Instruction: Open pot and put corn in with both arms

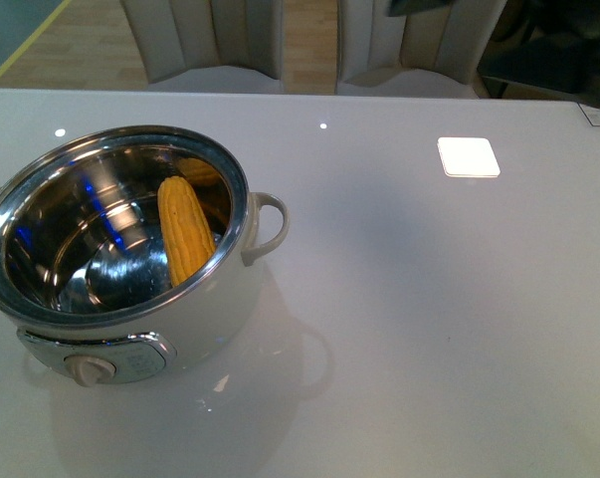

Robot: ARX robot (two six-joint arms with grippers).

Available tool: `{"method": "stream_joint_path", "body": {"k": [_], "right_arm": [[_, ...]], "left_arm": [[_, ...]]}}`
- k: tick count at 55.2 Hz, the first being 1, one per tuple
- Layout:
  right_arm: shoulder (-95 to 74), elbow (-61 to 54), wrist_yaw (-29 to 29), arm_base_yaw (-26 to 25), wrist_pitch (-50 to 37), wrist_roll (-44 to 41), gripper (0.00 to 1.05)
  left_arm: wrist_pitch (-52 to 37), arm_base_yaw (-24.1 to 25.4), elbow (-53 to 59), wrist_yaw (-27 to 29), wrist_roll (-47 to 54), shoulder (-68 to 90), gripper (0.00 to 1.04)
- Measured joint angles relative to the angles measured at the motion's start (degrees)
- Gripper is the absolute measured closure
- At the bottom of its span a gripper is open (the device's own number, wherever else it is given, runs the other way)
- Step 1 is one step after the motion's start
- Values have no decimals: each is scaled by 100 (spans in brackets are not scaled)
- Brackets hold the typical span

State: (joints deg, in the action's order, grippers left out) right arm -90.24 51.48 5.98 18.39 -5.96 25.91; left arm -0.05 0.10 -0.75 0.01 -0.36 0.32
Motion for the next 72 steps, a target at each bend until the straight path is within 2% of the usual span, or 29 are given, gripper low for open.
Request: {"method": "stream_joint_path", "body": {"k": [10,18,24,25,27,28,29,32,36,49,52,56,72], "right_arm": [[1250,-885,212,-555,50,-715,9],[2433,-1362,420,-1073,463,-1165,9],[2817,-1458,286,-1226,422,-1322,10],[2833,-1512,164,-1211,256,-1386,11],[2920,-1908,-529,-1147,-807,-1722,18],[2929,-1963,-595,-1143,-938,-1762,19],[2968,-2210,-863,-1130,-1486,-1932,23],[3051,-2667,-1165,-1147,-2358,-2142,32],[3224,-3077,-1207,-1217,-2964,-2326,44],[3910,-3840,-1045,-1399,-3147,-2494,82],[4061,-3985,-706,-1582,-3130,-2529,91],[4253,-4116,-627,-1740,-3097,-2538,102],[5182,-4636,-610,-1825,-2680,-2559,103]], "left_arm": [[0,0,0,0,0,0,7],[0,2,0,0,0,0,7],[0,2,0,0,0,0,7],[0,0,0,-2,0,0,7],[0,0,0,0,2,0,7],[0,0,0,-11,2,0,7],[0,2,0,-9,2,0,7],[0,2,0,-2,0,0,7],[0,0,0,4,0,0,7],[0,0,0,0,2,0,7],[0,0,0,0,2,0,7],[0,0,0,2,2,0,7],[0,0,0,0,2,0,7]]}}
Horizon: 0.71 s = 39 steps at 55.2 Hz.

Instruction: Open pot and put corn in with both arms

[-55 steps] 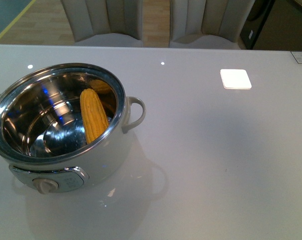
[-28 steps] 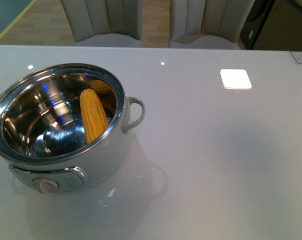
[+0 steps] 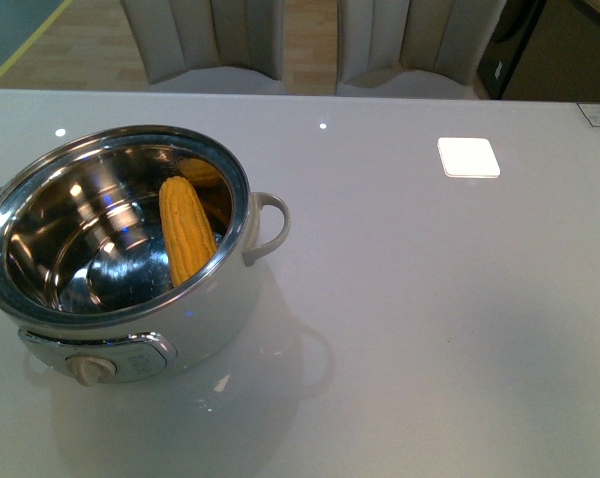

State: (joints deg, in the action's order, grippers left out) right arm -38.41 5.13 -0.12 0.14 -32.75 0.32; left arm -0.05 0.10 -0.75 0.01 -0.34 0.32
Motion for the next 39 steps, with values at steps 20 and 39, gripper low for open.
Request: {"method": "stream_joint_path", "body": {"k": [20,39], "right_arm": [[1119,-411,13,-4,588,-2,103],[2039,-411,9,-4,1469,0,103]], "left_arm": [[0,0,0,0,0,0,7],[2,2,0,0,0,0,7]]}}
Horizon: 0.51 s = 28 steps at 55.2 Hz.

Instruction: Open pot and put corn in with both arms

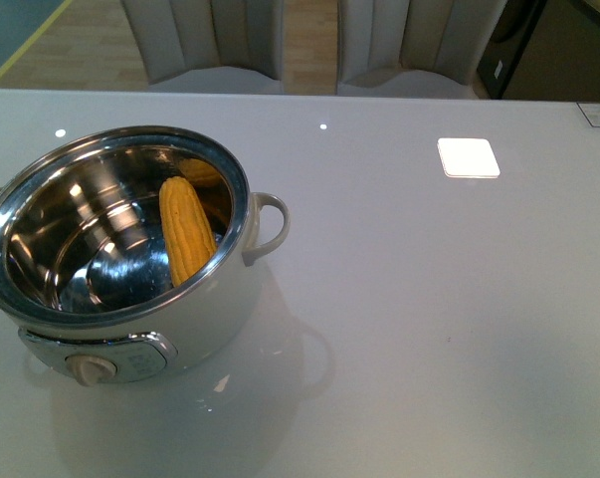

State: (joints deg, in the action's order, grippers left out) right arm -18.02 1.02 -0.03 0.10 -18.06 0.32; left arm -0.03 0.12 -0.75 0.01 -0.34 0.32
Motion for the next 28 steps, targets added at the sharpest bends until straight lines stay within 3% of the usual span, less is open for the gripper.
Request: {"method": "stream_joint_path", "body": {"k": [26,28], "right_arm": [[789,0,-2,0,791,0,103],[1104,2,-2,-2,1222,-2,103]], "left_arm": [[0,-2,0,0,0,0,7],[0,-2,0,0,0,0,7]]}}
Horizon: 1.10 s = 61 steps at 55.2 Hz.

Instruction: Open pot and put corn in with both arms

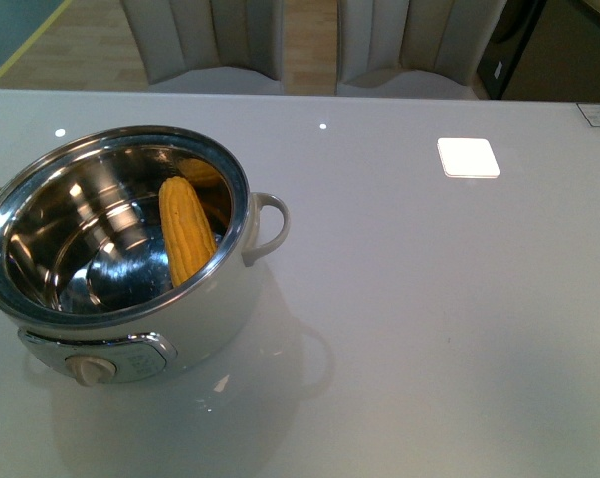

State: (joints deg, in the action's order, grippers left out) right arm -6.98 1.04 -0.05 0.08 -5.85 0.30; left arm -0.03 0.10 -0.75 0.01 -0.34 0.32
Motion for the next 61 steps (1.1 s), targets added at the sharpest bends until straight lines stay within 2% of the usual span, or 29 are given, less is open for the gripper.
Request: {"method": "stream_joint_path", "body": {"k": [3,21,35,36,43,48,61], "right_arm": [[560,0,0,0,527,0,103],[660,0,0,0,575,-4,102],[662,0,0,0,575,-9,56],[662,0,0,0,575,-9,55],[662,0,0,2,575,-9,24],[662,0,0,0,575,-7,9],[662,0,0,0,575,-9,9]], "left_arm": [[0,0,0,2,0,0,7],[0,0,0,2,2,0,7],[0,2,0,0,0,0,7],[0,0,0,0,0,0,7],[0,0,0,0,2,0,7],[0,2,0,0,2,0,7],[0,0,0,2,0,0,7]]}}
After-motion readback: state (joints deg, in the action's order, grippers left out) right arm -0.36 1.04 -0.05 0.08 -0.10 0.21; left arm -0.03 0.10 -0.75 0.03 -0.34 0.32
